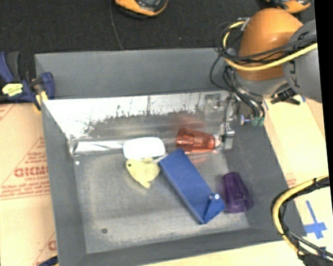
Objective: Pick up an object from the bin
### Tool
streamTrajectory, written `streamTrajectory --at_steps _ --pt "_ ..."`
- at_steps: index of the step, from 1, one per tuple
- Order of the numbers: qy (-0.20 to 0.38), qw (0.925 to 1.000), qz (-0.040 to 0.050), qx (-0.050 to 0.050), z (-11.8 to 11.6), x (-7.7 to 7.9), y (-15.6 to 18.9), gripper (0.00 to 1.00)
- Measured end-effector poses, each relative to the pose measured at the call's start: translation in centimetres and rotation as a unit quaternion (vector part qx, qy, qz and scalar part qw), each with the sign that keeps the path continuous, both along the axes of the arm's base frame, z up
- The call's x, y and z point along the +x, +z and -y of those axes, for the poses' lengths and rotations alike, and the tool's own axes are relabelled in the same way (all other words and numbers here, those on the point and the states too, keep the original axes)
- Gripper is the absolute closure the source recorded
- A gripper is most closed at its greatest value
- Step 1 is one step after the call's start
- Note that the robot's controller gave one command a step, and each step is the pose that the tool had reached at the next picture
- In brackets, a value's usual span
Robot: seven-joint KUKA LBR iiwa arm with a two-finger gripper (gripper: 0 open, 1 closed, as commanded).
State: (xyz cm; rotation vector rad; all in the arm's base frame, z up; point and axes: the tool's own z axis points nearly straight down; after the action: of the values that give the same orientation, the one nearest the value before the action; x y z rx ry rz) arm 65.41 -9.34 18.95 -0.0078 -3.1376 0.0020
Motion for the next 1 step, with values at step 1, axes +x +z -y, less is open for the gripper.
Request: streamTrajectory --at_steps 1 --pt "0.001 1.0 0.0042 -0.001 -0.01 0.18 0.5 0.0"
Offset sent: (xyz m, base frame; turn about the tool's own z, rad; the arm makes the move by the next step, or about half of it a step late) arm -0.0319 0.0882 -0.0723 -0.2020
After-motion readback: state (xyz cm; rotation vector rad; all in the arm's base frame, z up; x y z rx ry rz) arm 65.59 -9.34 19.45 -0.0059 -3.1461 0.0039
